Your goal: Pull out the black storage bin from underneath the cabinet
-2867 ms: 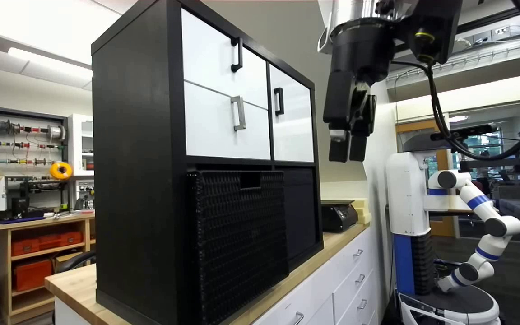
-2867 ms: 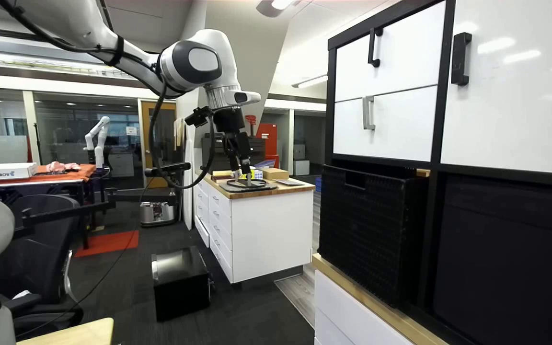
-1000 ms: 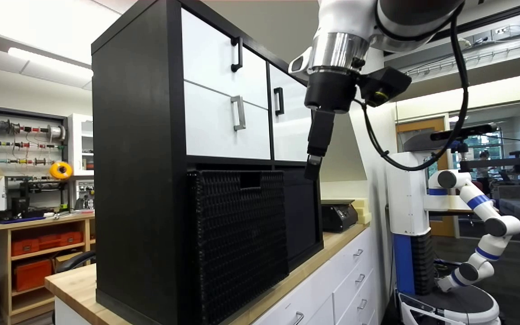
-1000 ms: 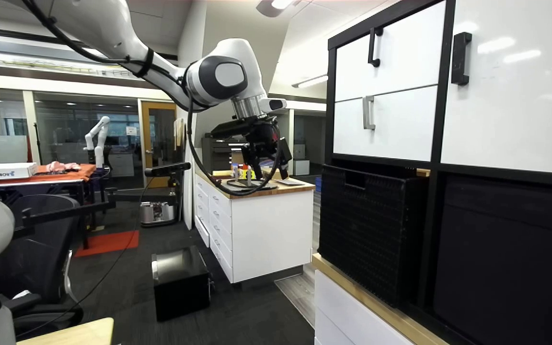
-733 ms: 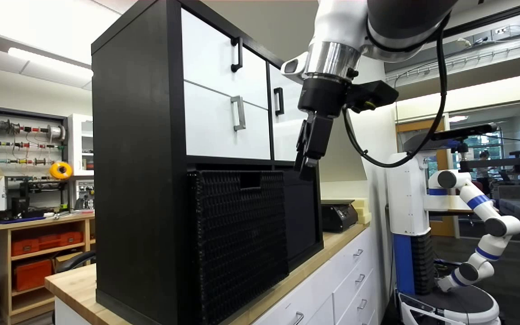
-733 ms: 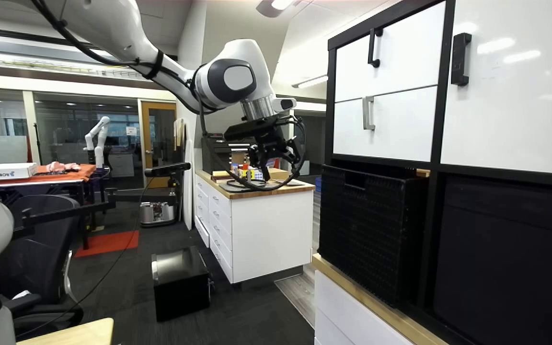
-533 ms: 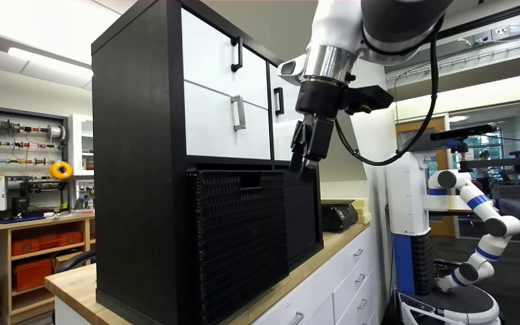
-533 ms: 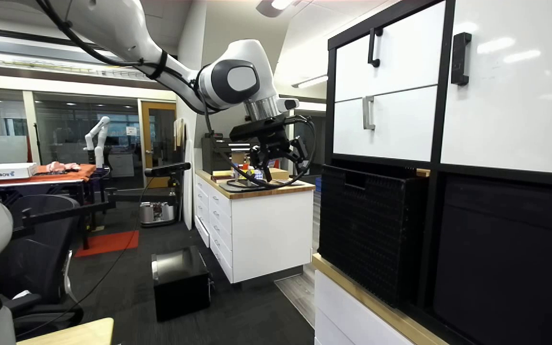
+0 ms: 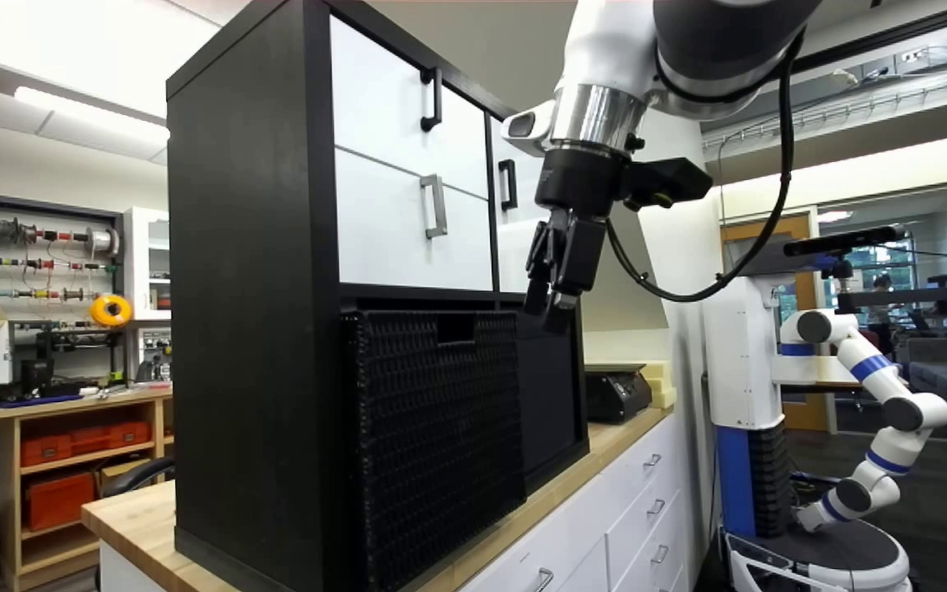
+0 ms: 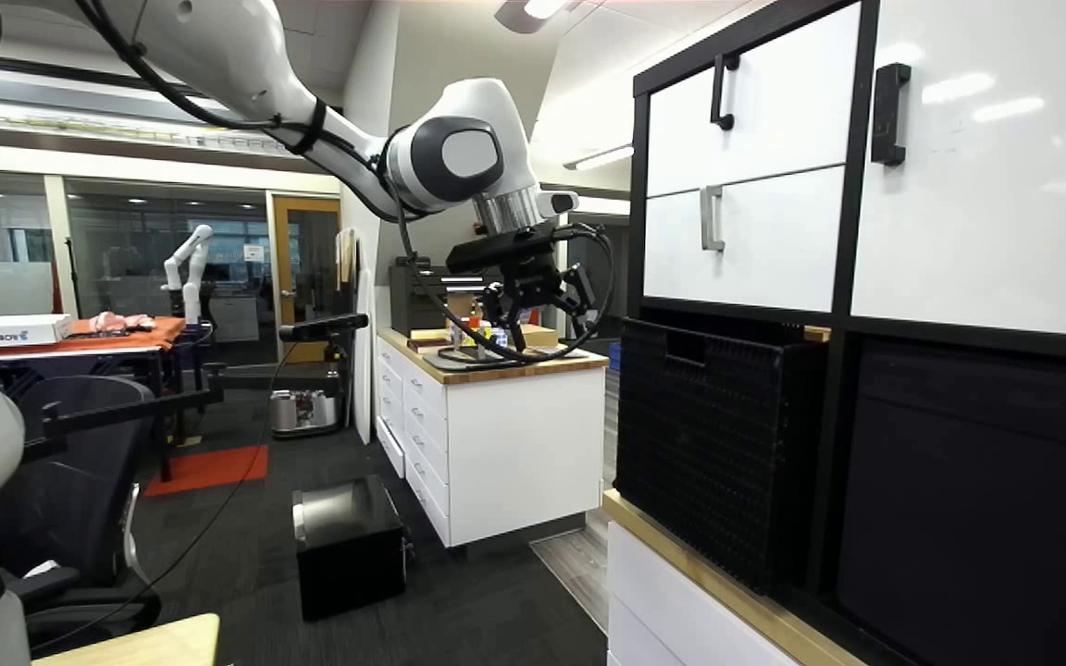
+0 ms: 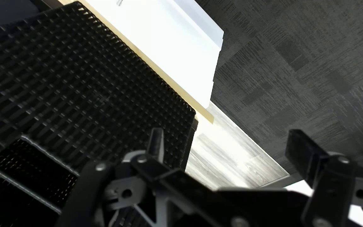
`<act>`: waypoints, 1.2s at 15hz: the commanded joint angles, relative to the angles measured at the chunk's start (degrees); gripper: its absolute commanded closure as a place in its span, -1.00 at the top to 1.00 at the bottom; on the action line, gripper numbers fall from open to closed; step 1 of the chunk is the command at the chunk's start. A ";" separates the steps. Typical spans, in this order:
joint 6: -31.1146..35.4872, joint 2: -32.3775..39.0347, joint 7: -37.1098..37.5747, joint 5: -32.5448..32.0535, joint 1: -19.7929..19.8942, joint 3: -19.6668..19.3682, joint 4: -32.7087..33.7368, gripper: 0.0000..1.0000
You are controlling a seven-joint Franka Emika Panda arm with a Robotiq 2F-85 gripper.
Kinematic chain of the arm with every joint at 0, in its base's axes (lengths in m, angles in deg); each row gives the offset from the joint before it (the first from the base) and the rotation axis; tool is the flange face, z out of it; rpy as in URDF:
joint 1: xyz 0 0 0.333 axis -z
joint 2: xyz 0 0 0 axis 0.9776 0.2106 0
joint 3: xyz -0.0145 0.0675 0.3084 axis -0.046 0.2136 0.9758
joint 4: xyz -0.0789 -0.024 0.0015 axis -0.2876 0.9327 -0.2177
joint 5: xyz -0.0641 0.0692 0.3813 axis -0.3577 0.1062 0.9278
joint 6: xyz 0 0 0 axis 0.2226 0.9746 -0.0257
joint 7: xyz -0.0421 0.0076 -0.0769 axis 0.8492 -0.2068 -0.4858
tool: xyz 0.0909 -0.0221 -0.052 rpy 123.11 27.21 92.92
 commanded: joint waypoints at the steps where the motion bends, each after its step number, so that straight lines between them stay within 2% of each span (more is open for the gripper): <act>1: 3.35 0.08 -2.13 -0.40 -1.21 -1.06 -0.20 1.00; 12: 23.33 4.39 -15.83 -2.87 -1.25 -1.83 -0.53 1.00; 18: 32.01 8.72 -20.02 -5.27 0.50 -2.30 0.64 1.00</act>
